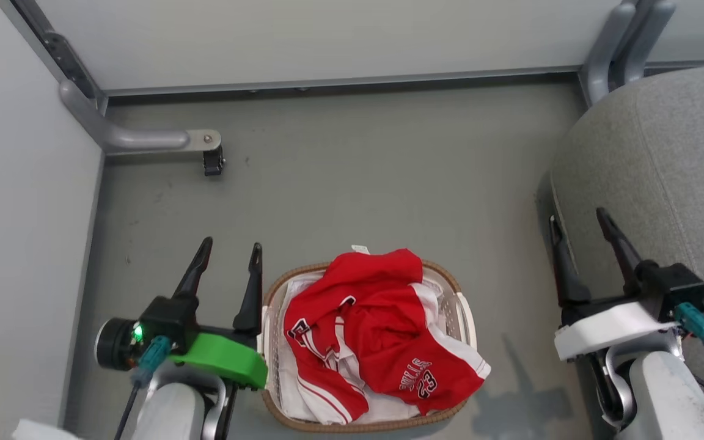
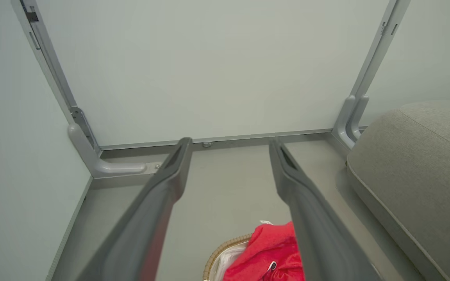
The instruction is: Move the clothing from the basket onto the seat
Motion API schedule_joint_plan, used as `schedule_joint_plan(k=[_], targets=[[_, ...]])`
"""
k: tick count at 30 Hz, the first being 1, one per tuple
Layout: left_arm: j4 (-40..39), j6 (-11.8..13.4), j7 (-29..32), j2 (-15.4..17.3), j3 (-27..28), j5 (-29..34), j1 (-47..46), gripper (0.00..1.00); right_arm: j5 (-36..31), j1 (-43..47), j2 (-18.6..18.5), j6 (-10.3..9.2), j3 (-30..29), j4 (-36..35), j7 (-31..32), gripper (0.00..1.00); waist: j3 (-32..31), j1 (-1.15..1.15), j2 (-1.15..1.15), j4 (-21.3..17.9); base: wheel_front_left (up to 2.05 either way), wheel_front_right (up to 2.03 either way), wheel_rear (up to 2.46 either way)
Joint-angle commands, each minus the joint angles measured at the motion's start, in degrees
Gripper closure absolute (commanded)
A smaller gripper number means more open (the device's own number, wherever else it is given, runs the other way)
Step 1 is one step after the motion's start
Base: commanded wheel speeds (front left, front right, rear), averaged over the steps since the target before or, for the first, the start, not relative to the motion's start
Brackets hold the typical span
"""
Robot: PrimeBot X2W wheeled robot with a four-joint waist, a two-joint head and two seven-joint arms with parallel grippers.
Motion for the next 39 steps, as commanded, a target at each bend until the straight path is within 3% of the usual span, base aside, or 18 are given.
schedule_joint_plan(k=[1,18,24,34,37,38,39], targets=[[3.09,-0.15,-0.12,0.33,-2.86,1.07,-5.05,0.0,-0.59,-2.82,-0.28,0.0,-0.78,-0.75,-0.28,0.0,9.49,0.0,0.0,-1.19,0.0,0.0,0.0],[33.99,-0.15,-0.08,0.4,-19.94,-0.52,-25.9,0.0,2.33,-13.27,-0.27,-0.01,-2.18,-4.57,-0.28,0.0,29.71,0.0,0.0,-5.56,0.0,0.0,0.0],[40.05,-0.03,-0.08,0.41,-22.22,-1.51,-29.31,0.0,3.55,-15.24,-0.27,-0.02,-2.03,-5.43,-0.28,0.0,33.96,0.0,0.0,-6.74,0.0,0.0,0.0],[50.32,4.36,-0.01,0.38,-22.99,-2.95,-33.92,0.0,5.93,-17.19,-0.26,-0.02,-1.2,-5.56,-0.28,0.0,37.87,0.0,0.0,-8.66,0.0,0.0,0.0],[51.82,4.6,-0.02,0.36,-23.11,-3.55,-34.87,0.0,6.5,-17.15,-0.27,-0.02,-0.87,-5.33,-0.28,0.0,37.99,0.0,0.0,-9.06,0.0,0.0,0.0],[52.2,4.49,-0.02,0.37,-23.17,-3.97,-35.0,0.16,6.56,-17.1,-0.27,-0.02,-0.77,-5.21,-0.28,0.0,37.94,0.0,0.0,-9.19,0.0,0.0,0.0],[52.33,4.24,-0.03,0.37,-23.18,-4.32,-35.05,0.55,6.71,-17.06,-0.26,-0.02,-0.66,-5.13,-0.28,0.0,37.85,0.0,0.0,-9.29,0.0,0.0,0.0]])
